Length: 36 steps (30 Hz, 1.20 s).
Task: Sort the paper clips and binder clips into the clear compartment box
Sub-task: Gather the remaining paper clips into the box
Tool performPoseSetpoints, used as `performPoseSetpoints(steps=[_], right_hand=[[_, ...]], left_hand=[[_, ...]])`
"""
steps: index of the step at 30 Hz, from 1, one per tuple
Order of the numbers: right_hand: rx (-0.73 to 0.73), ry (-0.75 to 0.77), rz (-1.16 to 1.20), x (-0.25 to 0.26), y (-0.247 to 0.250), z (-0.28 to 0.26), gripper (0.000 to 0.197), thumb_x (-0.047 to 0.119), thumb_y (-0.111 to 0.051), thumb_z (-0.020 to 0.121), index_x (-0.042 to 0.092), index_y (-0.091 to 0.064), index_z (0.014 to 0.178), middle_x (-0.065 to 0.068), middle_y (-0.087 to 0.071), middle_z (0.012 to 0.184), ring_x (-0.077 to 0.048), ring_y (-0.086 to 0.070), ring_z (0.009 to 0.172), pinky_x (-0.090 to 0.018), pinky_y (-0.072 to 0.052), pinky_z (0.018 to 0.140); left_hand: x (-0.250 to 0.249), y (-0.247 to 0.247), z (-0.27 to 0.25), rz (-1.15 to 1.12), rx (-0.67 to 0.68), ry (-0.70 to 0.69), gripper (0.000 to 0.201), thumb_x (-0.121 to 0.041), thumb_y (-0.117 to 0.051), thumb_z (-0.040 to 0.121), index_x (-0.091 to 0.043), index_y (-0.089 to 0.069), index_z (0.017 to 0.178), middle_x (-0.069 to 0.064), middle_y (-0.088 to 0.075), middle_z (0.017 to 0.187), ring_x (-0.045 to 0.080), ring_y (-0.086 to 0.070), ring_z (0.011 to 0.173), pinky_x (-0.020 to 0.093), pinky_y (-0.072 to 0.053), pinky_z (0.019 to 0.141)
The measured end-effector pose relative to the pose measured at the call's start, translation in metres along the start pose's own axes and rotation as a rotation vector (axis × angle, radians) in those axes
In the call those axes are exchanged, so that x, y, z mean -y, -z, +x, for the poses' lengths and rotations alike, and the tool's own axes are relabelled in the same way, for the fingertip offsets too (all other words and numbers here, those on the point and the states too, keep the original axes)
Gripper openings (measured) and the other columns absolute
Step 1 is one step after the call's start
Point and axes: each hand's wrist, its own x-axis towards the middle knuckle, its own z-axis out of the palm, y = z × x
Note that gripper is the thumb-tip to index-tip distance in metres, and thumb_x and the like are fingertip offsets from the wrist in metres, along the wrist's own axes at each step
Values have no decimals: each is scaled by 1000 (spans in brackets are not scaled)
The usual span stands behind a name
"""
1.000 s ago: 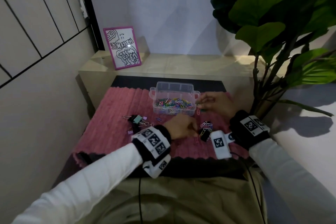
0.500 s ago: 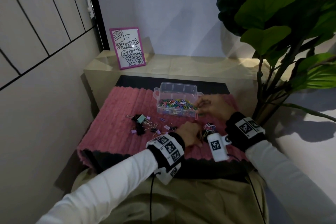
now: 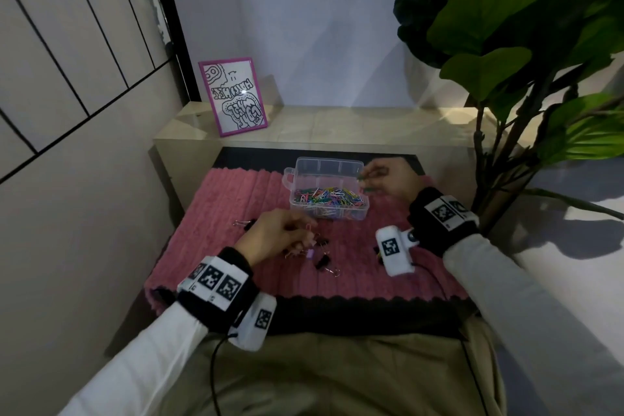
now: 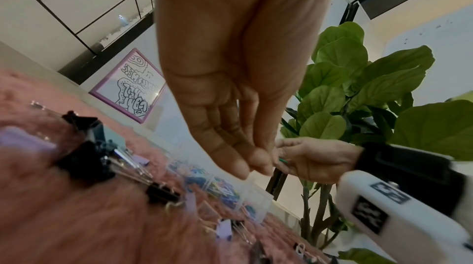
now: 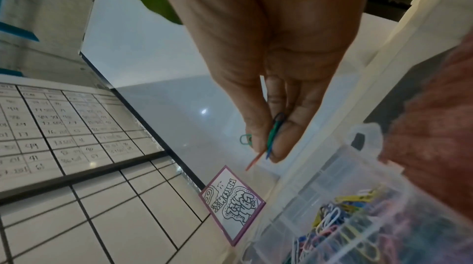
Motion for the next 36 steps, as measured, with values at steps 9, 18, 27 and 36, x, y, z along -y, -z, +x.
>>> performPoseSetpoints(steps=[9, 18, 27, 36], right_hand=[[45, 57, -466, 12, -19, 5, 16, -4, -64, 79, 1, -70, 94, -10, -70, 92, -16, -65, 82, -17, -48, 73], [288, 155, -825, -10, 14, -40, 18, -4, -60, 79, -1, -68, 96, -16, -70, 97, -11, -54, 82, -6, -33, 63], [388, 84, -998, -29, 0, -40, 26, -4, -52, 81, 4, -64, 103, -13, -66, 104, -27, -62, 96, -28, -44, 76], [428, 142, -1011, -30, -7, -47, 16, -1, -50, 78, 13, -54, 74, -2, -53, 85, -22, -55, 85, -29, -42, 70]], left_hand=[[12, 7, -13, -43, -40, 14, 9, -6, -63, 83, -7, -55, 87, 2, -65, 67, -2, -57, 46, 10, -46, 50], [0, 33, 26, 120, -89, -61, 6, -12, -62, 84, -16, -65, 86, -4, -64, 75, 1, -58, 61, 6, -46, 57], [-2, 17, 53, 734, 266, -104, 11, -7, -60, 82, -6, -69, 89, 9, -70, 97, 21, -63, 89, 33, -50, 85], [8, 2, 53, 898, 306, -195, 16, 4, -46, 79, 7, -61, 84, 21, -59, 101, 32, -57, 88, 27, -34, 67]])
